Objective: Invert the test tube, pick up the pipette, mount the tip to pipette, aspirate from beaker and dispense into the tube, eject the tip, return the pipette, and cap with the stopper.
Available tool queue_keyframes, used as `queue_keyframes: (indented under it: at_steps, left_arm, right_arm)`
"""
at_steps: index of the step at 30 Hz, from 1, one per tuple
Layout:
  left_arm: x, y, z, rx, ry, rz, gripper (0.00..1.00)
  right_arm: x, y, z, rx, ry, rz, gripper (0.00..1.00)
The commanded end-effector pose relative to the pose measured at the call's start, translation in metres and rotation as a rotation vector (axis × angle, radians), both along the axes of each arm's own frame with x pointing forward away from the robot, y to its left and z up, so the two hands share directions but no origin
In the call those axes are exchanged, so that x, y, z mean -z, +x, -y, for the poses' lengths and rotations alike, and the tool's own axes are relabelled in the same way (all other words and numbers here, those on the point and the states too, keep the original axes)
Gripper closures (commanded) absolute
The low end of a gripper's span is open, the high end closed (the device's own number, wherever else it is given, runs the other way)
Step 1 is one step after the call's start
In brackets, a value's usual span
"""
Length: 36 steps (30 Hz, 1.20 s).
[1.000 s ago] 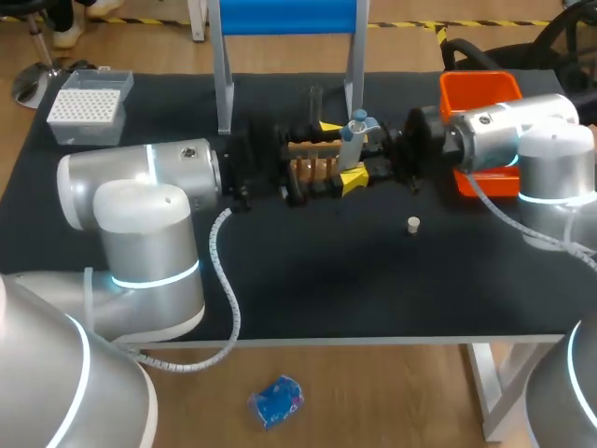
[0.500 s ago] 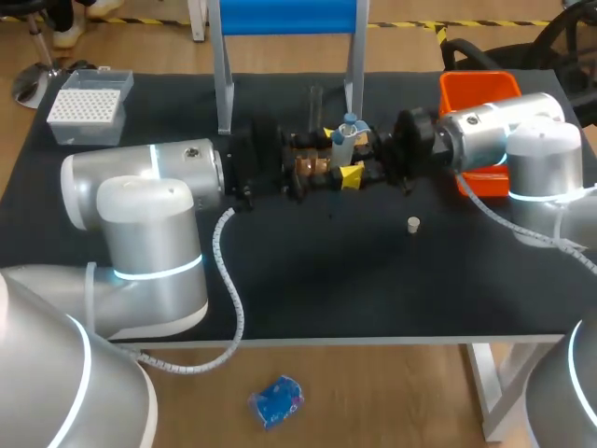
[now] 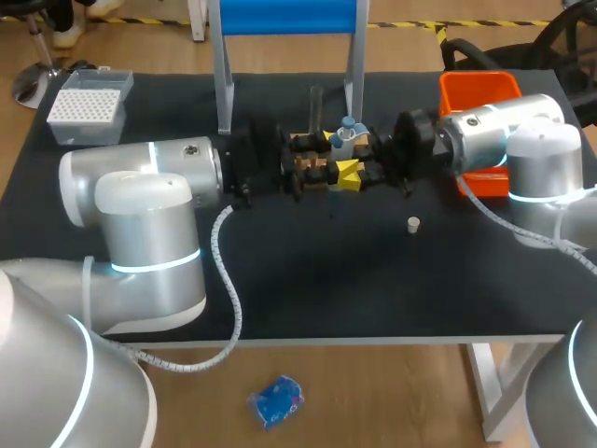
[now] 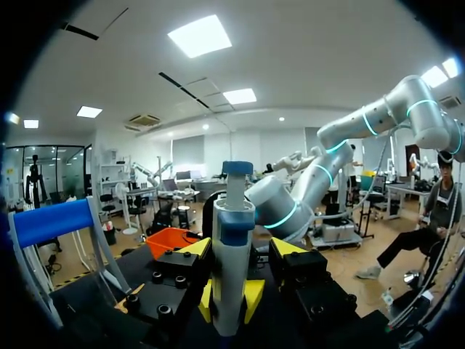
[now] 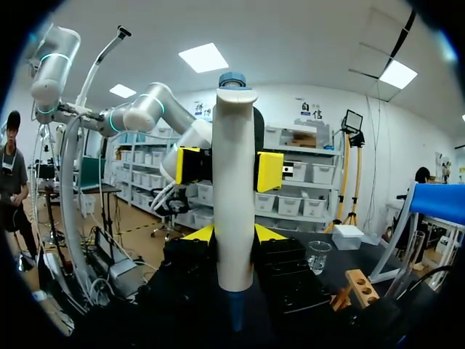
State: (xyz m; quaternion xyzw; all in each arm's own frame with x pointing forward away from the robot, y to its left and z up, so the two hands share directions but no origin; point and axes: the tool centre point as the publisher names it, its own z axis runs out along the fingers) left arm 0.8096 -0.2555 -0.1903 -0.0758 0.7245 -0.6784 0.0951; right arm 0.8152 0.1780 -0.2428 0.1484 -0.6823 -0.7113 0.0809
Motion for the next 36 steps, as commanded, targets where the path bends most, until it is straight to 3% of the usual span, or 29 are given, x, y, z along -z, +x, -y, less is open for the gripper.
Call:
queue_keyframes:
  at_steps: [1,3,7,10,13,18,24,36]
  left_arm:
    - [0.0018,-0.0031,0.0012,-0.013,0.0,0.003,0.37]
    - [0.002,-0.003,0.0012,-0.017,-0.003,0.004,0.3]
    - [0.0022,-0.002,0.0017,-0.022,-0.01,0.006,0.29]
    - [0.0024,-0.0014,0.0018,-0.024,-0.013,0.007,0.33]
    - [0.0023,-0.0002,0.0011,-0.032,-0.019,0.009,0.46]
    - [0.0034,0.0009,0.0005,-0.041,-0.023,0.011,0.51]
    - [0.0035,0.0029,-0.0011,-0.049,-0.024,0.01,0.47]
    - [0.0065,0.0058,-0.0022,-0.061,-0.032,0.007,0.53]
  right_arm:
    - [-0.0014,0.0025,-0.0002,-0.007,0.007,0.002,1.0]
    - [-0.0014,0.0015,-0.0007,-0.009,0.011,0.003,1.0]
    - [-0.0015,0.0004,-0.0012,-0.01,0.017,0.004,1.0]
    - [-0.0014,0.0003,-0.0013,-0.012,0.02,0.003,1.0]
    - [-0.0019,0.0002,-0.0017,-0.013,0.02,0.004,1.0]
    - [-0.0025,-0.0002,-0.0027,-0.018,0.021,0.005,1.0]
    - [-0.0024,-0.0008,-0.0028,-0.022,0.019,0.003,1.0]
    - [-0.0004,-0.0016,-0.0029,-0.024,0.018,-0.004,1.0]
